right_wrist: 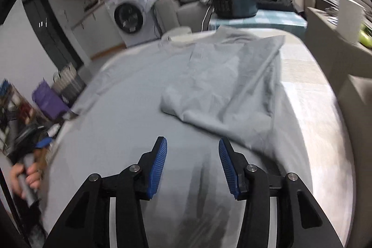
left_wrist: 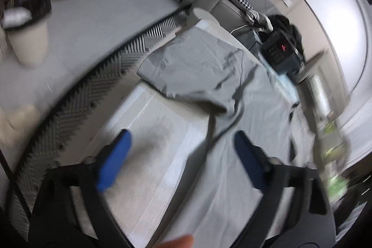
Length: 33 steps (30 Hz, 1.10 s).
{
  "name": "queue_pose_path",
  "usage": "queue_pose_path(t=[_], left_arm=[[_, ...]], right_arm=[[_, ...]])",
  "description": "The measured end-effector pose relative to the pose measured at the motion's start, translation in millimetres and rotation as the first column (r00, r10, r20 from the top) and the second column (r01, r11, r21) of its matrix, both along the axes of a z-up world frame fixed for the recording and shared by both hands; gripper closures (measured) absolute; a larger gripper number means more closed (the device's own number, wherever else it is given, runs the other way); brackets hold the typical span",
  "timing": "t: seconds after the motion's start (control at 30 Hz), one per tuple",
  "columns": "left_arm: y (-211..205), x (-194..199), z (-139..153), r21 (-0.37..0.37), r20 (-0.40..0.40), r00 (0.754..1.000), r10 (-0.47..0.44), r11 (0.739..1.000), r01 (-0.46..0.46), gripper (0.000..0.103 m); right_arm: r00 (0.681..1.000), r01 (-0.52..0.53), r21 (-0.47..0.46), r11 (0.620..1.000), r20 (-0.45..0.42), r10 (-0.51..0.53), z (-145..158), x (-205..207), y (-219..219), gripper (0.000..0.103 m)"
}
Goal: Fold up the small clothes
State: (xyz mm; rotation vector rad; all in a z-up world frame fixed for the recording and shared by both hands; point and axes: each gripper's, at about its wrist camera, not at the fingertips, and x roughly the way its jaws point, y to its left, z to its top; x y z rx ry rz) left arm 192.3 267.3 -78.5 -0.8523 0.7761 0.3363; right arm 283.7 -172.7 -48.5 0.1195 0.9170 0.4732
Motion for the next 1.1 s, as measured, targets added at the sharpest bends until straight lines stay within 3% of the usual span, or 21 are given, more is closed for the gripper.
queue_pose_path(t=[0.07, 0.23, 0.27, 0.33, 0.4, 0.43, 0.57, 0.67, 0.73, 0.83, 0.93, 1.0, 1.1], left_arm=[[18, 9, -13, -0.077, -0.011, 1.0, 0.025, 0.997, -0.026, 0.035], [50, 27, -23, -0.161, 0.044, 0.994, 0.102, 0.982, -0.094, 0.038], [54, 32, -24, -0.16, 0.038, 0.994, 0.106, 0.982, -0.099, 0.046], [60, 44, -26, -0.131, -0.006, 0.993, 0.12, 0.984, -0.119, 0.063], [61, 55, -29, -0.102, -0.061, 0.99, 0.126, 0.986, -0.131, 0.096], [62, 58, -32, -0.1, -0.079, 0.989, 0.128, 0.986, -0.135, 0.103], [52, 70, -19, -0.008, -0.07, 0.988, 0.135, 0.991, -0.136, 0.103], [34, 74, 17, 0.119, -0.008, 0.995, 0.101, 0.988, -0.1, 0.103], [10, 84, 52, 0.221, 0.04, 0.999, 0.032, 0.974, -0.04, 0.103], [-42, 109, 98, 0.381, 0.093, 0.988, -0.123, 0.921, 0.079, 0.103], [-116, 138, 117, 0.464, 0.078, 0.934, -0.349, 0.842, 0.276, 0.103], [-177, 156, 106, 0.478, -0.002, 0.848, -0.53, 0.744, 0.466, 0.103], [-227, 167, 70, 0.405, -0.091, 0.74, -0.666, 0.655, 0.639, 0.094]], right_arm=[[0.999, 0.032, 0.04, 0.999, 0.011, -0.033, 7, -14, -13, 0.054], [0.995, 0.091, 0.085, 0.992, 0.029, -0.094, 20, -35, -31, 0.054], [0.995, 0.095, 0.088, 0.992, 0.032, -0.098, 21, -39, -33, 0.054], [0.994, 0.101, 0.088, 0.991, 0.041, -0.105, 26, -44, -37, 0.054], [0.993, 0.099, 0.094, 0.991, 0.047, -0.104, 29, -48, -41, 0.054], [0.993, 0.098, 0.095, 0.991, 0.053, -0.103, 30, -51, -42, 0.054], [0.992, 0.105, 0.094, 0.99, 0.054, -0.11, 28, -54, -44, 0.054], [0.992, 0.108, 0.091, 0.99, 0.054, -0.113, 28, -56, -46, 0.054], [0.992, 0.109, 0.096, 0.989, 0.051, -0.114, 28, -57, -48, 0.054], [0.991, 0.117, 0.101, 0.988, 0.054, -0.123, 30, -59, -51, 0.054], [0.99, 0.122, 0.105, 0.987, 0.062, -0.129, 33, -62, -54, 0.054], [0.989, 0.129, 0.109, 0.986, 0.059, -0.136, 33, -63, -57, 0.054], [0.987, 0.148, 0.11, 0.983, 0.051, -0.154, 30, -64, -60, 0.054]])
